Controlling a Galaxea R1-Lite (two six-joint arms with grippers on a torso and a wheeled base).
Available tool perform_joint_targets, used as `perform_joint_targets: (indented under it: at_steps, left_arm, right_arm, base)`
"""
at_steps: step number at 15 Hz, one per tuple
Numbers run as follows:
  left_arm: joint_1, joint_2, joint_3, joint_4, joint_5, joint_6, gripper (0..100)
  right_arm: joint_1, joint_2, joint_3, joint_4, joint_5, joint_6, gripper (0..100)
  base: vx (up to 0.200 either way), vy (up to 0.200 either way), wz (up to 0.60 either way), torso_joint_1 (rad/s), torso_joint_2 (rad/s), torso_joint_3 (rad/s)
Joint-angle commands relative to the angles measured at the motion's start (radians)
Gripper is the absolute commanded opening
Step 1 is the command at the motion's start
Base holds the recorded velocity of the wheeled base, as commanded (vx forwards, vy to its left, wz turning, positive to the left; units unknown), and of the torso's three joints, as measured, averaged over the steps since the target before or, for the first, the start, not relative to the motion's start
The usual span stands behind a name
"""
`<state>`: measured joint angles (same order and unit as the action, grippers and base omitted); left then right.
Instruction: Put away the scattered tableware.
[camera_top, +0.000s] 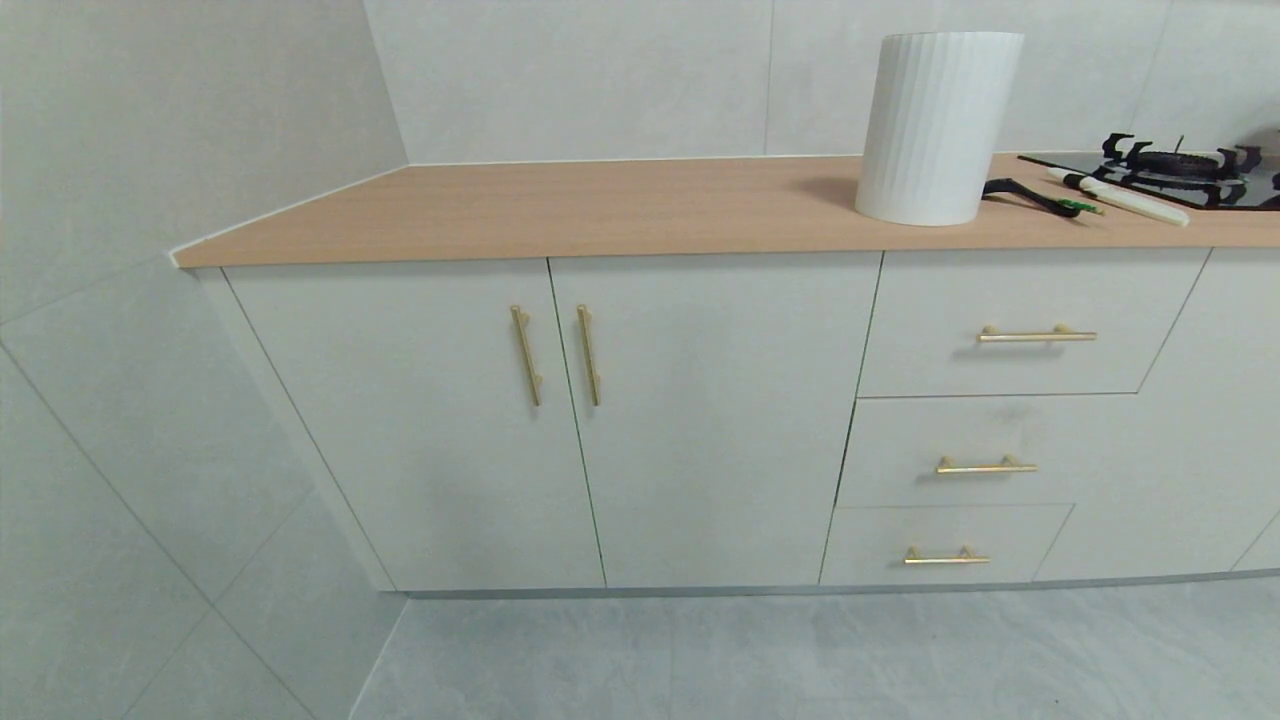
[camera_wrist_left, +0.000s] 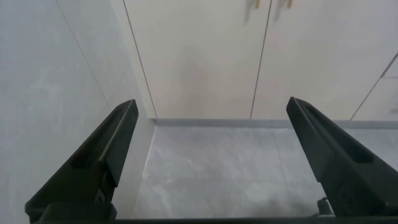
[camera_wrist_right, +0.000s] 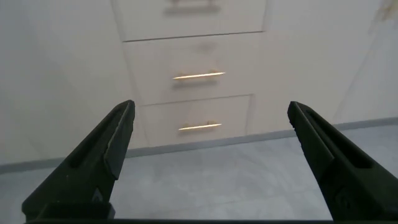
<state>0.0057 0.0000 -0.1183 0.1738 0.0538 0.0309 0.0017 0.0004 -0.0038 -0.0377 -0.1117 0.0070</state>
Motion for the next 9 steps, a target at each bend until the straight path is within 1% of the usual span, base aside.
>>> perform_joint_targets:
  at_steps: [1, 2, 4, 5, 6, 7, 8, 9]
  left_arm:
    - [0.000, 0.002, 0.029, -0.054, 0.001, 0.001, 100]
    - [0.000, 0.002, 0.035, -0.070, 0.001, 0.001, 100]
    - [-0.001, 0.002, 0.035, -0.070, 0.001, 0.001, 100]
    - [-0.001, 0.002, 0.037, -0.071, 0.021, 0.000, 100]
    - [-0.001, 0.002, 0.039, -0.071, 0.084, 0.009, 100]
    - [-0.001, 0.002, 0.039, -0.071, 0.147, 0.026, 100]
    - [-0.001, 0.002, 0.039, -0.071, 0.143, 0.032, 100]
    - [-0.006, 0.005, 0.040, -0.071, 0.107, 0.032, 100]
  right_arm:
    - [0.000, 0.000, 0.001, 0.051, 0.052, 0.004, 100]
    - [0.000, 0.000, 0.002, 0.044, 0.050, -0.005, 100]
    - [0.000, 0.000, 0.002, 0.041, 0.055, -0.018, 100]
    - [0.000, 0.000, 0.002, 0.041, 0.053, -0.016, 100]
    - [0.000, 0.000, 0.002, 0.041, 0.053, -0.015, 100]
    - [0.000, 0.000, 0.002, 0.039, 0.053, -0.013, 100]
    - [0.000, 0.000, 0.002, 0.039, 0.053, -0.013, 100]
    - [0.000, 0.000, 0.002, 0.039, 0.053, -0.016, 100]
  base:
    - [0.000, 0.000, 0.00, 0.000, 0.00, 0.000]
    - [0.000, 0.000, 0.00, 0.000, 0.00, 0.000]
    - [0.000, 0.000, 0.00, 0.000, 0.00, 0.000]
    - [0.000, 0.000, 0.00, 0.000, 0.00, 0.000]
    - [0.000, 0.000, 0.00, 0.000, 0.00, 0.000]
    - [0.000, 0.000, 0.00, 0.000, 0.00, 0.000]
    - [0.000, 0.000, 0.00, 0.000, 0.00, 0.000]
    - [0.000, 0.000, 0.00, 0.000, 0.00, 0.000]
